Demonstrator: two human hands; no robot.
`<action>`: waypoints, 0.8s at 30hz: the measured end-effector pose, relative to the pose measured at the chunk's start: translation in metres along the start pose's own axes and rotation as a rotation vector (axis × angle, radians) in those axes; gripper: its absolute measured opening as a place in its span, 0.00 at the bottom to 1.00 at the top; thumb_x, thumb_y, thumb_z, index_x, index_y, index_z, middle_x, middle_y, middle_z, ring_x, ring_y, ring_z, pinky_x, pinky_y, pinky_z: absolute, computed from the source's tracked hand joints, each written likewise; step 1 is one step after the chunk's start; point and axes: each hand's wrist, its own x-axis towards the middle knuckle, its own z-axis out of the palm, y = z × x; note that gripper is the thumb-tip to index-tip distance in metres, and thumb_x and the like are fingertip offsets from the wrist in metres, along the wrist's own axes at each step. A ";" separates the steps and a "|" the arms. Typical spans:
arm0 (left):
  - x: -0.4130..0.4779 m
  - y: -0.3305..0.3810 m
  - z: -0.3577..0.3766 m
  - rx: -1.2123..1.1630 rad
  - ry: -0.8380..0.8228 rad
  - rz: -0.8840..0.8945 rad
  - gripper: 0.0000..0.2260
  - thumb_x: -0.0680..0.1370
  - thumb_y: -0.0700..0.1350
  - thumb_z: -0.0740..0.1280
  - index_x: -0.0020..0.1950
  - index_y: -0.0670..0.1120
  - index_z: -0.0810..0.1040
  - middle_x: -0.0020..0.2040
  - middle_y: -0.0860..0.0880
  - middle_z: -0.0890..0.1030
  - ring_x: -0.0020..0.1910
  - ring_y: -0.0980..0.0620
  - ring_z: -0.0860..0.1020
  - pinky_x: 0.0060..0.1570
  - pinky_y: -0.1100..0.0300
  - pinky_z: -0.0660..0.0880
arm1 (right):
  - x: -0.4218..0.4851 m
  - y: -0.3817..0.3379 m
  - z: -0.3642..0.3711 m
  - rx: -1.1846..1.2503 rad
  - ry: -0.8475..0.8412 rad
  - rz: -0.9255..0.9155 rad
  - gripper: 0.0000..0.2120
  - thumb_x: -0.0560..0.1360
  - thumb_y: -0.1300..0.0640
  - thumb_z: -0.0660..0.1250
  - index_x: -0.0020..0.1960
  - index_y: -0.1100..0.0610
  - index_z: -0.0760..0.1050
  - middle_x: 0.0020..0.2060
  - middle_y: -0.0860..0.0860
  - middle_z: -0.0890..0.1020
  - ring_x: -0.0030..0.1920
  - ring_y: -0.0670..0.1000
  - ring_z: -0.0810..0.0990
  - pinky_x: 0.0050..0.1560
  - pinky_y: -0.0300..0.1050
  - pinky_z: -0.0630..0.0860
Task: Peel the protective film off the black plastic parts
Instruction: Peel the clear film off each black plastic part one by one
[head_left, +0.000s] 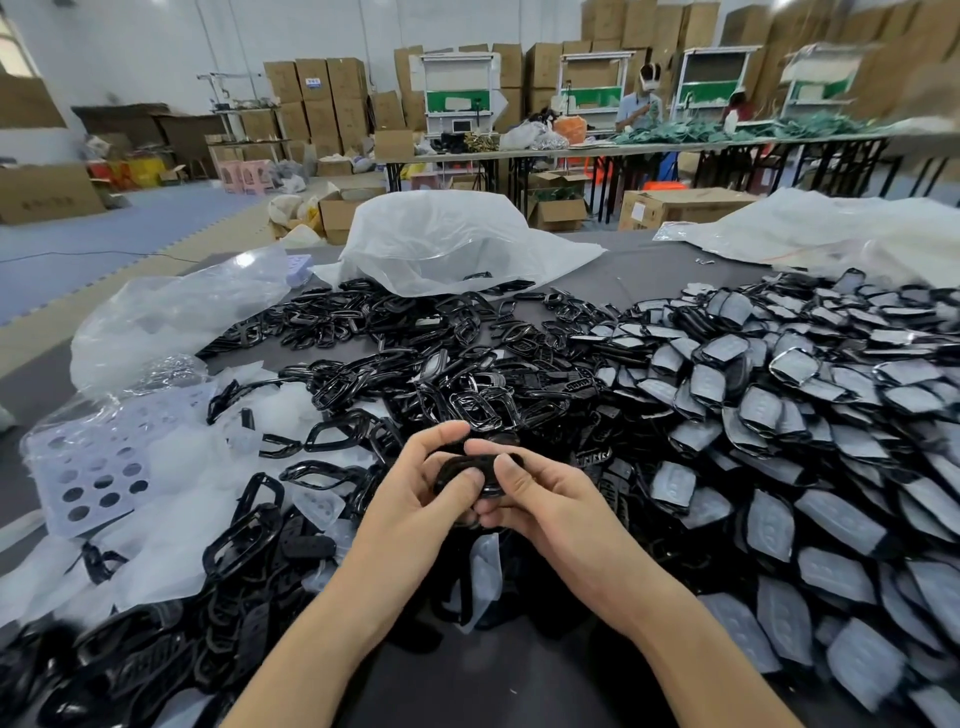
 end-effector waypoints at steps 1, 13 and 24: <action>0.000 0.000 -0.001 -0.017 -0.034 -0.028 0.16 0.80 0.37 0.66 0.60 0.57 0.78 0.46 0.43 0.82 0.46 0.47 0.80 0.56 0.50 0.79 | -0.001 -0.001 0.000 -0.032 -0.008 -0.005 0.16 0.77 0.53 0.64 0.61 0.54 0.82 0.50 0.53 0.86 0.44 0.49 0.83 0.47 0.38 0.79; -0.002 -0.004 -0.009 0.819 0.241 0.328 0.10 0.81 0.50 0.63 0.60 0.63 0.72 0.49 0.67 0.78 0.46 0.65 0.78 0.43 0.70 0.72 | 0.003 0.003 -0.011 -0.430 0.283 -0.201 0.12 0.80 0.59 0.67 0.52 0.43 0.84 0.38 0.50 0.86 0.39 0.46 0.85 0.43 0.37 0.80; -0.008 0.000 -0.022 1.078 -0.216 0.301 0.06 0.78 0.57 0.62 0.50 0.60 0.78 0.45 0.62 0.77 0.49 0.61 0.74 0.51 0.66 0.69 | 0.007 0.007 -0.022 -0.413 0.516 -0.251 0.09 0.81 0.54 0.66 0.51 0.41 0.82 0.35 0.46 0.85 0.37 0.45 0.84 0.43 0.40 0.80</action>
